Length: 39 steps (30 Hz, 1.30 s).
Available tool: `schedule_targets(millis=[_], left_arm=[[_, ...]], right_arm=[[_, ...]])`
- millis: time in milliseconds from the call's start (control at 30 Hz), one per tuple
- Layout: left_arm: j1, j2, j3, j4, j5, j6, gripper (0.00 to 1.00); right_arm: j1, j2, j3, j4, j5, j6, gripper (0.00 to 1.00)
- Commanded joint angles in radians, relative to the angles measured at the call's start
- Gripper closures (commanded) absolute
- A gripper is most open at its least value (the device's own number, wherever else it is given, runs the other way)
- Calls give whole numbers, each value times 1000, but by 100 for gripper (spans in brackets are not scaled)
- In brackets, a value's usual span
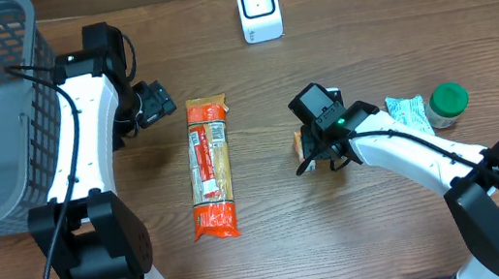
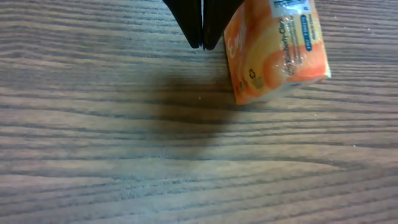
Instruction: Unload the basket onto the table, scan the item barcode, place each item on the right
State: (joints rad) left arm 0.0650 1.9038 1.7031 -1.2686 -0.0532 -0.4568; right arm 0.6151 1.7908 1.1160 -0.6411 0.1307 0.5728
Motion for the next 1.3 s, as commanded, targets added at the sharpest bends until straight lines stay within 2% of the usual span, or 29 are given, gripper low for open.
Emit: schedule_targets(millis=[0, 300, 533, 800, 900, 933, 967, 1100, 1267], left_arm=[[-7, -19, 0, -2, -2, 7, 0], [-7, -19, 0, -2, -2, 7, 0], [-7, -19, 0, -2, -1, 7, 0], [-7, -19, 0, -2, -2, 7, 0], [-7, -19, 0, -2, -2, 7, 0], [-7, -19, 0, -2, -2, 8, 0], [-7, -19, 0, -2, -2, 8, 0], [-7, -19, 0, -2, -1, 8, 0], [-7, -19, 0, -2, -2, 7, 0]], right_arm=[[-5, -13, -3, 8, 2, 2, 96], [41, -13, -3, 47, -90, -162, 96], [101, -13, -3, 56, -26, -163, 96], [108, -13, -3, 56, -19, -163, 96], [108, -13, -3, 56, -20, -163, 87], [108, -13, -3, 56, -20, -163, 77], [108, -13, -3, 56, -20, -163, 73], [108, -13, -3, 62, -20, -163, 67], [108, -13, -3, 102, -54, -161, 67]])
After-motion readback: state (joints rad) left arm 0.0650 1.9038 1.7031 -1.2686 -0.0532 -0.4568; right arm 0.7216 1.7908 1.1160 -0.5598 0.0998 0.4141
